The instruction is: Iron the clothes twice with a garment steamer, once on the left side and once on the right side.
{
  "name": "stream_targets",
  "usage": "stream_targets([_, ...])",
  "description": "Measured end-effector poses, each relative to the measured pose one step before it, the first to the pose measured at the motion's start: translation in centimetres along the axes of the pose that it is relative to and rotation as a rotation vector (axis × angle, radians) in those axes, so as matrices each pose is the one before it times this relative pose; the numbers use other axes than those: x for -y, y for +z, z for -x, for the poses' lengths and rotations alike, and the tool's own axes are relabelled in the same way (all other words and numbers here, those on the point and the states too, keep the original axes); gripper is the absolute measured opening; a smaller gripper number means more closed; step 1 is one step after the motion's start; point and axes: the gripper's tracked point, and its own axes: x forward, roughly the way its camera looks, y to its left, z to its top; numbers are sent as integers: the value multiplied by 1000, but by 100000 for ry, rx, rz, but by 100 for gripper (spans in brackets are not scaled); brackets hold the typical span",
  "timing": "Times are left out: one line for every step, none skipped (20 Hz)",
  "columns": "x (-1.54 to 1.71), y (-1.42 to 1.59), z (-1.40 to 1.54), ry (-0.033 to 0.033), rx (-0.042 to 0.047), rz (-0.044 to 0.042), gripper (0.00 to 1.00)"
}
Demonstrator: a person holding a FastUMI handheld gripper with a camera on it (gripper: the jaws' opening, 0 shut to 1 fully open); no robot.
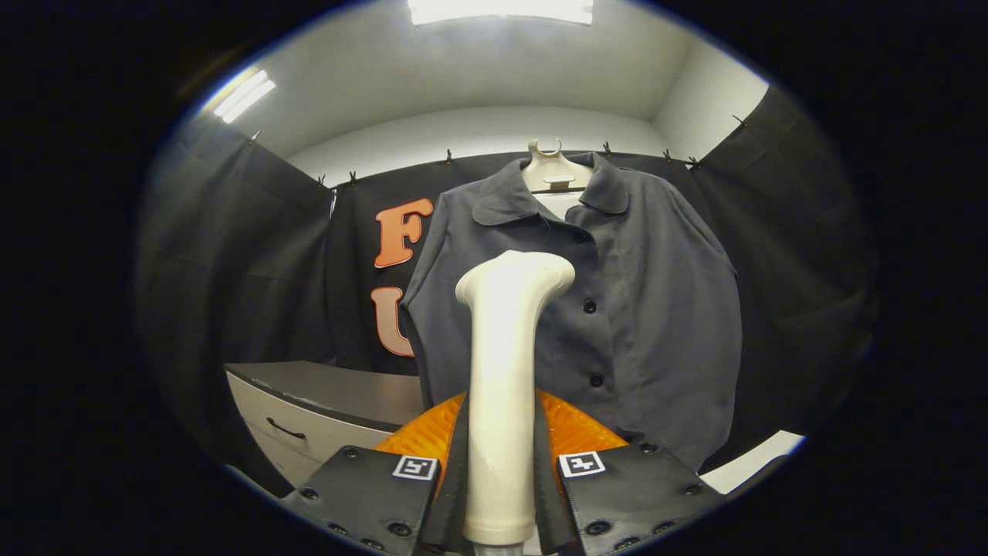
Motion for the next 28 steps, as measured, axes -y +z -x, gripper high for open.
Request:
stream_targets([1,-412,251,-246,-874,91,43])
stream_targets([-18,-411,212,-281,-917,-147,43])
stream_targets([0,-427,129,-249,-1041,-487,43])
stream_targets([-10,-411,159,-275,-870,-637,43])
stream_targets([-15,-441,215,-387,-822,-482,43])
stream_targets([-5,-429,235,-427,-756,-320,43])
stream_targets([23,-347,182,-298,-628,-156,43])
stream_targets([-35,-367,220,-155,-578,6,43])
stream_targets([-7,-344,287,-214,-578,71,43])
stream_targets([-26,-347,133,-143,-517,87,43])
stream_targets([-161,-371,279,18,-590,136,43])
stream_targets([-115,-371,227,-3,-773,104,43])
stream_targets([-144,-406,222,81,-765,-1,43])
stream_targets([-152,-430,337,161,-649,-116,43])
stream_targets([-168,-483,272,271,-852,-76,43])
stream_targets([-199,-419,329,295,-874,-44,43])
stream_targets([-229,-502,265,248,-822,-54,43])
stream_targets([-103,-572,233,176,-849,-18,43])
stream_targets([-148,-521,280,164,-1034,-34,43])
stream_targets([-70,-497,46,197,-1142,-133,43])
stream_targets([-36,-599,130,141,-1179,-215,43])
stream_targets([34,-751,221,22,-1341,-254,43])
stream_targets([71,-831,89,-122,-1558,-259,43])
stream_targets([98,-936,158,-198,-2035,-332,43])
stream_targets([176,-910,178,-261,-2005,-679,43])
stream_targets([178,-899,201,-377,-1993,-853,43])
stream_targets([43,-765,295,-339,-1477,-851,43])
stream_targets([82,-703,355,-239,-1220,-510,43])
